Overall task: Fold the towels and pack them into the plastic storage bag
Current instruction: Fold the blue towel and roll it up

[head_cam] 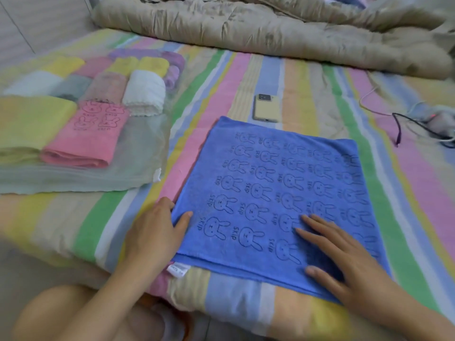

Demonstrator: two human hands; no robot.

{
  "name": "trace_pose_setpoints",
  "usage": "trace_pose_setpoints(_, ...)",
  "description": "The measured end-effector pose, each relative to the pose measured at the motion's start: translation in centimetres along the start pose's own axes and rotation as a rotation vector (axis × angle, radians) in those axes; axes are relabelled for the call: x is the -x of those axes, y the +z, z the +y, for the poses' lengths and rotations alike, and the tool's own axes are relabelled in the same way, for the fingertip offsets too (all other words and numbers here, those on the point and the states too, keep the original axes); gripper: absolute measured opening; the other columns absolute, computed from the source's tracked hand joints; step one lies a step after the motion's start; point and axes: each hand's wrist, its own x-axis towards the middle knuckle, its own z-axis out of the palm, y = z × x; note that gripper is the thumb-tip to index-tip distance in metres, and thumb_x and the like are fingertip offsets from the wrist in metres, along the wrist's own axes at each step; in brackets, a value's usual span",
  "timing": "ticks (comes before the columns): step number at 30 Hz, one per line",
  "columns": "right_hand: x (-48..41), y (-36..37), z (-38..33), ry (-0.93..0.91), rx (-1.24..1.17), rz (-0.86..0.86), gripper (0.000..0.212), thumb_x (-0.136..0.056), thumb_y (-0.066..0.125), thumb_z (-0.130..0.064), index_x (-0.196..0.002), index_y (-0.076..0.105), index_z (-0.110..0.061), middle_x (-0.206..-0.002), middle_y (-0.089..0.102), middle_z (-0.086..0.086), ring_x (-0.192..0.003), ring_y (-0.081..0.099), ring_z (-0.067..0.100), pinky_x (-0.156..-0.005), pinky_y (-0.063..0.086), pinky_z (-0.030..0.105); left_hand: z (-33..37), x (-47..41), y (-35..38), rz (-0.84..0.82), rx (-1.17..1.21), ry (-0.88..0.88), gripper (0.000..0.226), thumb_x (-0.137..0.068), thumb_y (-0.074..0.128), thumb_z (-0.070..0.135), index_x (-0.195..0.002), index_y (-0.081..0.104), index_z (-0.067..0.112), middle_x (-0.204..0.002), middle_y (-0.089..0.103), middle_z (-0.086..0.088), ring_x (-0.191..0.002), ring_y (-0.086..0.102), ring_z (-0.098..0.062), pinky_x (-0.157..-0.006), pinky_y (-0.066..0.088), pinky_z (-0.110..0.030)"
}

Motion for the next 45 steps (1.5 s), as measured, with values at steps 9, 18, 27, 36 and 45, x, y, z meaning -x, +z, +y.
trace_pose_setpoints(9,5.4,-0.9,1.2,-0.077,0.035,0.141,0.040,-0.101,0.036,-0.043,-0.131,0.060,-0.028,-0.145,0.047,-0.014,-0.139,0.039,0.016,-0.105,0.039,0.039,-0.6,0.7,0.4,0.041,0.025,0.003,0.028,-0.087,0.063,0.045,-0.085,0.052,0.019,-0.078,0.062,-0.006,-0.079,0.060,-0.036,-0.061,0.042,-0.038)
trace_pose_setpoints(18,5.7,-2.0,0.4,-0.062,-0.130,0.163,0.038,-0.100,0.039,-0.045,-0.118,0.069,-0.031,-0.131,0.058,-0.021,-0.129,0.049,0.004,-0.098,0.046,0.035,1.0,2.6,-0.9,0.104,-0.342,0.020,0.036,-0.086,0.067,0.040,-0.107,0.052,0.014,-0.099,0.065,-0.016,-0.089,0.063,-0.039,-0.067,0.044,-0.042)
trace_pose_setpoints(27,-8.8,-1.6,9.8,0.538,0.126,-0.069,0.070,-0.095,0.016,-0.063,-0.155,0.004,-0.028,-0.162,-0.009,-0.002,-0.148,-0.013,0.017,-0.120,-0.005,0.044,12.4,4.4,8.8,-0.093,-0.261,0.706,0.068,-0.098,0.017,0.055,-0.152,0.025,0.014,-0.161,0.015,-0.012,-0.150,0.009,-0.025,-0.117,0.009,-0.049)
trace_pose_setpoints(36,-15.2,-3.3,17.1,0.612,0.021,0.040,0.061,-0.100,0.026,-0.053,-0.153,0.019,-0.024,-0.162,0.007,0.002,-0.148,0.008,0.025,-0.119,0.009,0.044,12.1,6.3,8.8,-0.187,-0.351,0.756,0.067,-0.098,0.021,0.054,-0.153,0.023,0.016,-0.159,0.015,-0.018,-0.148,0.013,-0.035,-0.110,0.011,-0.050)
trace_pose_setpoints(45,-14.4,-5.8,19.5,0.873,-0.043,0.222,0.032,-0.087,0.051,-0.035,-0.083,0.067,-0.008,-0.090,0.069,0.016,-0.085,0.063,0.033,-0.069,0.043,0.030,25.4,8.6,7.1,-0.379,-0.326,0.712,0.017,-0.097,0.046,0.023,-0.111,0.050,0.014,-0.110,0.057,-0.009,-0.100,0.057,-0.031,-0.066,0.029,-0.034)
